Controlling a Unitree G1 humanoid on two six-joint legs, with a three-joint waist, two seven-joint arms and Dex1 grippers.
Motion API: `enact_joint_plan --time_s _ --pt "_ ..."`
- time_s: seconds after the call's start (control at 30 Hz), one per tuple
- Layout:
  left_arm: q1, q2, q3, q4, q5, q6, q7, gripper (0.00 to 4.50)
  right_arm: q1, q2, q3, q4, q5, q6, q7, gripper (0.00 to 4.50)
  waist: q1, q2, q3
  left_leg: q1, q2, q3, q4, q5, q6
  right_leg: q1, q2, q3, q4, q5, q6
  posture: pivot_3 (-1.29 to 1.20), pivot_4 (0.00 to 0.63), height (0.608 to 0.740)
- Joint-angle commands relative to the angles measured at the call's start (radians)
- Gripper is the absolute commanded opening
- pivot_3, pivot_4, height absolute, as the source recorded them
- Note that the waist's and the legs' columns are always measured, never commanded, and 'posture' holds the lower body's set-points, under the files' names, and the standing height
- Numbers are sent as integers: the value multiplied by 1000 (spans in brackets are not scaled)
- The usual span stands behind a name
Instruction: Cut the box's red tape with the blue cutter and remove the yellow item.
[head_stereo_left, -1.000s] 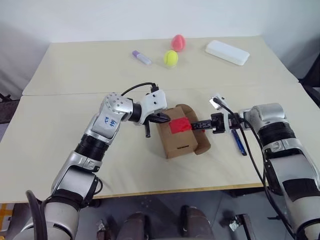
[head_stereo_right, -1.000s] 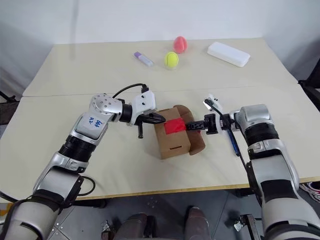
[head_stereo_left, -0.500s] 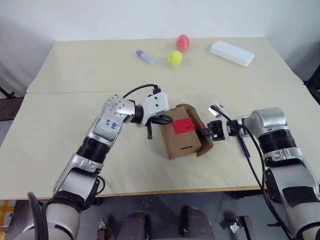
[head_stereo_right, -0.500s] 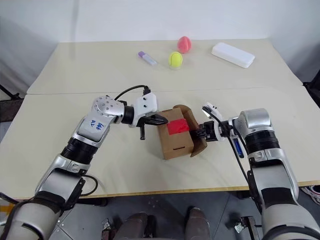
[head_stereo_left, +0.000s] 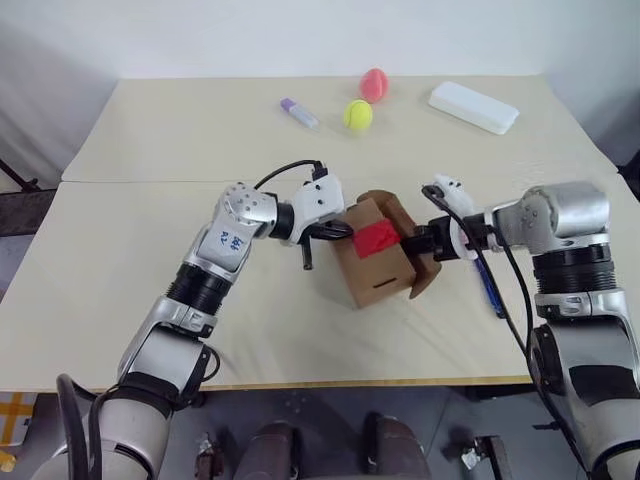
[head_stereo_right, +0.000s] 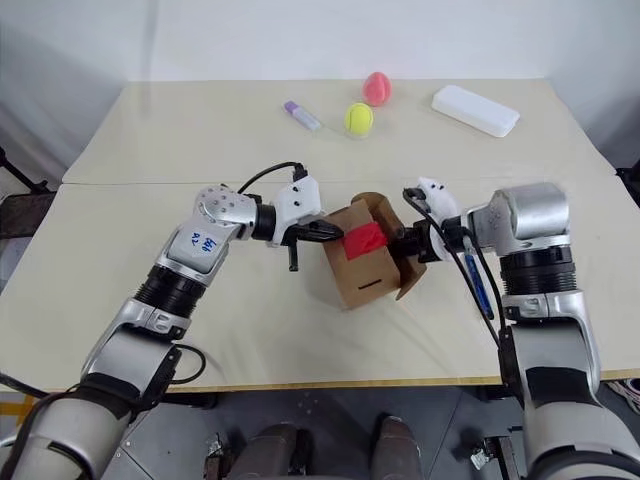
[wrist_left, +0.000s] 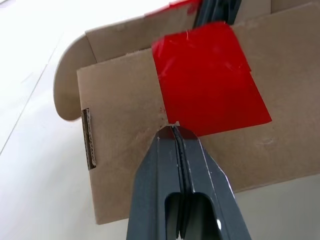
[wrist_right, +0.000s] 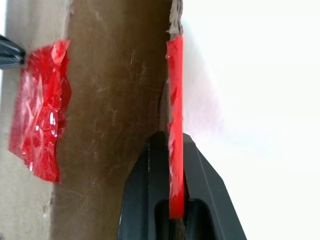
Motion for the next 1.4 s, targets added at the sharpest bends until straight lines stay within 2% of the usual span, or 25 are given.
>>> enact_joint_plan --time_s 0.03,0.13,0.3,0.4,0.57,0.77,0.93,1.1,1.27,1.4 --pt "-3 -13 -12 36 10 -11 11 0 -64 -2 -64 -107 35 40 -47 17 0 0 0 0 0 0 0 0 0 0 0 0 0 0 0 0 150 740" --pt "-11 -20 -2 49 11 -21 23 0 -80 -13 -60 -152 56 52 -88 17 -1 0 0 0 0 0 0 0 0 0 0 0 0 0 0 0 150 740" --pt "-8 -29 3 49 13 -28 32 0 -103 -24 -41 -268 176 52 -213 17 -2 0 0 0 0 0 0 0 0 0 0 0 0 0 0 0 150 740" --pt "-1 -22 7 38 10 -25 28 0 -89 -67 5 -367 259 52 -314 17 0 0 0 0 0 0 0 0 0 0 0 0 0 0 0 0 150 740" --pt "-6 -5 14 50 12 -33 22 0 -78 -72 18 -429 415 52 -510 17 0 0 0 0 0 0 0 0 0 0 0 0 0 0 0 0 150 740" --pt "-11 35 31 34 -1 -21 -5 0 -98 -56 49 -448 577 52 -755 17 -3 0 0 0 0 0 0 0 0 0 0 0 0 0 0 0 150 740" --pt "-13 92 97 -36 -103 80 -106 0 -115 -43 85 -461 669 52 -955 17 -5 0 0 -1 1 0 0 0 0 -1 0 0 0 0 0 0 150 740" --pt "-44 137 136 -116 -186 179 -167 0 -174 -47 130 -450 775 52 -1119 17 -6 0 0 -12 1 0 1 0 1 -14 0 0 2 0 0 0 150 740" --pt "-98 110 148 -112 -221 200 -156 0 -203 -43 139 -415 867 52 -1238 17 0 0 0 -15 0 3 1 0 1 -15 0 -3 2 0 0 0 150 740" --pt "-110 63 100 -57 -177 118 -125 0 -207 -35 147 -398 930 52 -1311 17 -3 0 0 -15 -1 4 -1 0 1 -15 0 -3 2 0 0 0 150 740"
